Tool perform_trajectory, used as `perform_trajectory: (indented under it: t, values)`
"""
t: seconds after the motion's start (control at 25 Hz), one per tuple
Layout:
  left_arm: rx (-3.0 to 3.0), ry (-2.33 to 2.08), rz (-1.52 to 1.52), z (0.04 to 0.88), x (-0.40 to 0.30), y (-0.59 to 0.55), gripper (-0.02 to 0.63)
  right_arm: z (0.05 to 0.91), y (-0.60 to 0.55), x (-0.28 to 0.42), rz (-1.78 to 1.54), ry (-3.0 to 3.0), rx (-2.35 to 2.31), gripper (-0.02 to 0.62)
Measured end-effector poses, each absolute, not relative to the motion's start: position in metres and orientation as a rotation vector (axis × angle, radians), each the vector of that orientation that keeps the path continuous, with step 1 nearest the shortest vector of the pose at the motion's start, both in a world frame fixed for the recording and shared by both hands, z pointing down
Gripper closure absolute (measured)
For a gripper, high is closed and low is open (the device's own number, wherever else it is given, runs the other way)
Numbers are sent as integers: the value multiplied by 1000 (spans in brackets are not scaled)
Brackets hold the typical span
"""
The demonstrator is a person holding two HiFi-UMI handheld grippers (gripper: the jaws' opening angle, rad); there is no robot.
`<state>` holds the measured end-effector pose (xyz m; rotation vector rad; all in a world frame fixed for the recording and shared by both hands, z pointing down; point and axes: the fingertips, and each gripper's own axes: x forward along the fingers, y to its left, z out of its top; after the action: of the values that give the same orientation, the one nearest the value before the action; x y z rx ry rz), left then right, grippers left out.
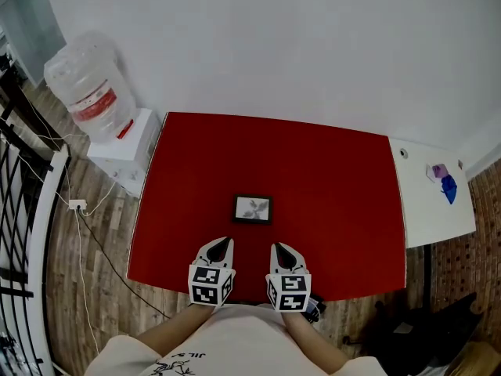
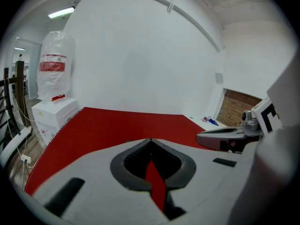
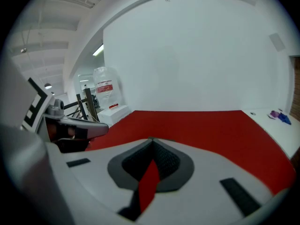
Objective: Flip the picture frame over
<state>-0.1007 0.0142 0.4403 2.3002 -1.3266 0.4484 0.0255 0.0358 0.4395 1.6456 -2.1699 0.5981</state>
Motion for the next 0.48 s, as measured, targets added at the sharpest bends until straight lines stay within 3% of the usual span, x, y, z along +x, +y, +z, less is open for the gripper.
perform_trajectory:
  t: [0.48]
  values:
    - [2277,-1342,463,446,-103,-1,600,449,20,26,614,-2153,1618,589]
